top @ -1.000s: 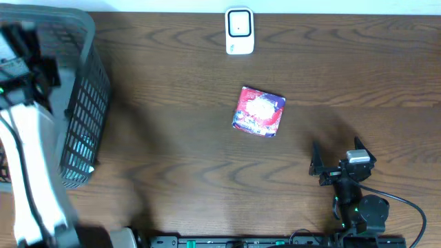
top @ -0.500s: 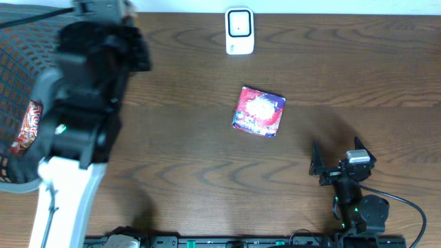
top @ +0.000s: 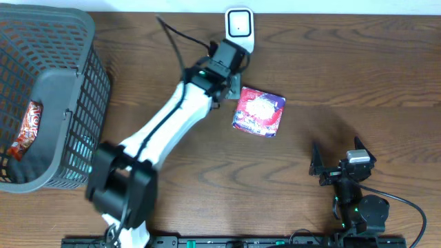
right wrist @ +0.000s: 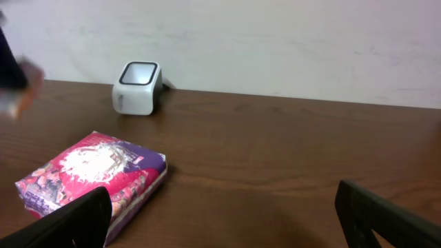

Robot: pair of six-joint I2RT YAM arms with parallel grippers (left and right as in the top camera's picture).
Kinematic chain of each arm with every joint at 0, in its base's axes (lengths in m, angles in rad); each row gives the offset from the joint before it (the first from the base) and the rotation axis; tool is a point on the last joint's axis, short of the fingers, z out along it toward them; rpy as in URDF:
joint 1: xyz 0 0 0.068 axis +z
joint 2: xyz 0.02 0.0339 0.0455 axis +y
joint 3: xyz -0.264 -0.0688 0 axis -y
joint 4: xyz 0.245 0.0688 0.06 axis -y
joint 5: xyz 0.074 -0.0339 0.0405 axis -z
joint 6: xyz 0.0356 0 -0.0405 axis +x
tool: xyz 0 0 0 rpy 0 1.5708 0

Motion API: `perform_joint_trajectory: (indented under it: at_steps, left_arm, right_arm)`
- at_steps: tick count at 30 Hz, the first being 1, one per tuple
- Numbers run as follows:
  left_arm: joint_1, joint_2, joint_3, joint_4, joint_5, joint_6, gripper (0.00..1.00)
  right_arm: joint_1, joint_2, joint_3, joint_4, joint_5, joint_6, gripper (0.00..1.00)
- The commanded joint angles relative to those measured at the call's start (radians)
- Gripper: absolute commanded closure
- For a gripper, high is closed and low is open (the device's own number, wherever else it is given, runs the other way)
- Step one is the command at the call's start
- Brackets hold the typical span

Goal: Scan the item barcode
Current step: 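Place the small orange box left of the purple pack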

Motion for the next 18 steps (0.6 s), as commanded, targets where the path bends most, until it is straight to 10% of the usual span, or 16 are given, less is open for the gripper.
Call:
perform_joint_trajectory:
  at_steps: [1,3,5,9,18]
  left_arm:
    - [-0.010,0.070,-0.008,-0.018,0.116,-0.013,0.89]
    - [-0.016,0.079,-0.008,-0.018,0.178,-0.012,0.86]
    - [-0.018,0.071,-0.006,-0.019,0.179,-0.012,0.48]
    - [0.028,-0.034,0.017,-0.018,0.178,0.101,0.09]
    - [0.428,-0.427,0.056,0.203,0.174,0.156,0.02]
  right_arm:
    - [0.006,-0.005,-0.002,-0.003,-0.003,-0.011,0.01]
    - [0.006,-0.005,-0.002,-0.003,-0.003,-0.011,0.01]
    - [0.006,-0.005,-0.002,-0.003,-0.003,-0.011,0.01]
    - [0.006,-0.005,-0.002,-0.003,-0.003,-0.011,0.01]
    - [0.006,-0.005,-0.002,-0.003,-0.003,-0.011,0.01]
